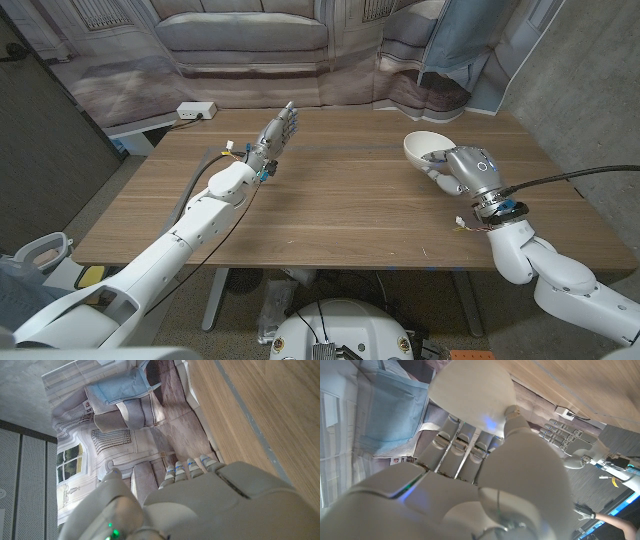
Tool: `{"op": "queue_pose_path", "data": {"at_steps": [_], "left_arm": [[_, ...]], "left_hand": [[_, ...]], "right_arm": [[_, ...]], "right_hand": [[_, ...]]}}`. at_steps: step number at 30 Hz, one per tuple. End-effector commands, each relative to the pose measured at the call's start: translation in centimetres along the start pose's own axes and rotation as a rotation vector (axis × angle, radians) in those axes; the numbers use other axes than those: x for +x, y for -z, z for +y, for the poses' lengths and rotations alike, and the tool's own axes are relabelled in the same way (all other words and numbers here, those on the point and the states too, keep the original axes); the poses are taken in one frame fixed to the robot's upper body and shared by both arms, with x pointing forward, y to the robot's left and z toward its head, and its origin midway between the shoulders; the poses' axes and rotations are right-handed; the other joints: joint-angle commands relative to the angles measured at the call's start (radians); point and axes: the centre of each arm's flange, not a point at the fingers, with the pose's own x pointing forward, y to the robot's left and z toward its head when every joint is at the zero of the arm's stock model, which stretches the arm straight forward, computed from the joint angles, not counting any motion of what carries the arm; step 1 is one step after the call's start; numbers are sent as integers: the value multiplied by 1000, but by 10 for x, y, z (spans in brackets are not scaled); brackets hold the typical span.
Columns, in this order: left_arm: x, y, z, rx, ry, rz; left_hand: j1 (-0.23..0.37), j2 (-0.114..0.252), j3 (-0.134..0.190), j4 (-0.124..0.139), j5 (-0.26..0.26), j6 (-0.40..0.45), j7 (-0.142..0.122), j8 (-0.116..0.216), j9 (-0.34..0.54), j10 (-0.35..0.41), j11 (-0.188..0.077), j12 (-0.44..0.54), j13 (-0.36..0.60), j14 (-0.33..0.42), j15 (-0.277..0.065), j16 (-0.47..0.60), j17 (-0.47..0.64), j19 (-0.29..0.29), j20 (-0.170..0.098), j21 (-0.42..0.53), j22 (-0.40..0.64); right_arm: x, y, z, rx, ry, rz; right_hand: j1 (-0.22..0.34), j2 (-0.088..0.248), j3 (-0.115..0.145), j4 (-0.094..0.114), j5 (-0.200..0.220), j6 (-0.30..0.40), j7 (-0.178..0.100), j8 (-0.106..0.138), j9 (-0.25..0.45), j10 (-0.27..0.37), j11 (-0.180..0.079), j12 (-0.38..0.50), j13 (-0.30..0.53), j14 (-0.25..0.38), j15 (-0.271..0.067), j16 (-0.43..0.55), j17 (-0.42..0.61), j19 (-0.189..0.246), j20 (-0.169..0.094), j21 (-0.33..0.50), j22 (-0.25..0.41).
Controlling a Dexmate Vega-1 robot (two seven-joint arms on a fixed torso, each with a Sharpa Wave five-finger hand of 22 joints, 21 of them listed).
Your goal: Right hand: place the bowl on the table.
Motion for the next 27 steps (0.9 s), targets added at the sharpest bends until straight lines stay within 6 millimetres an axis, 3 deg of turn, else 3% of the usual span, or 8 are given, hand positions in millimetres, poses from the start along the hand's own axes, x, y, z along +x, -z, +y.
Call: {"op": "queue_pose_path", "data": {"at_steps": [1,13,27], "left_arm": [[-2,0,3,1,-4,-2],[-5,2,6,-6,-15,-4],[-4,1,9,-6,-24,-2]], "left_hand": [[2,8,-6,-1,-3,-1,5,0,3,-6,5,-1,4,-6,-2,-3,2,-6,-20,-2,5],[3,8,-8,-1,-4,-1,4,0,3,-5,2,0,4,-6,-1,-3,2,-5,-22,-1,5],[5,10,-10,-1,-4,0,3,0,3,-6,3,0,4,-5,-2,-3,2,-5,-24,-1,5]], "right_arm": [[9,-12,4,6,-3,-44],[22,-23,12,30,0,-76],[30,-22,21,36,-7,-84]], "right_hand": [[105,105,-5,1,5,43,-30,7,3,9,-4,3,3,11,-61,4,2,-7,-119,9,3],[106,104,-8,2,5,44,-31,5,4,13,-4,1,2,15,-62,5,3,-8,-119,19,6],[107,104,-12,2,5,46,-31,3,5,12,-5,-2,1,20,-61,5,3,-9,-119,29,8]]}}
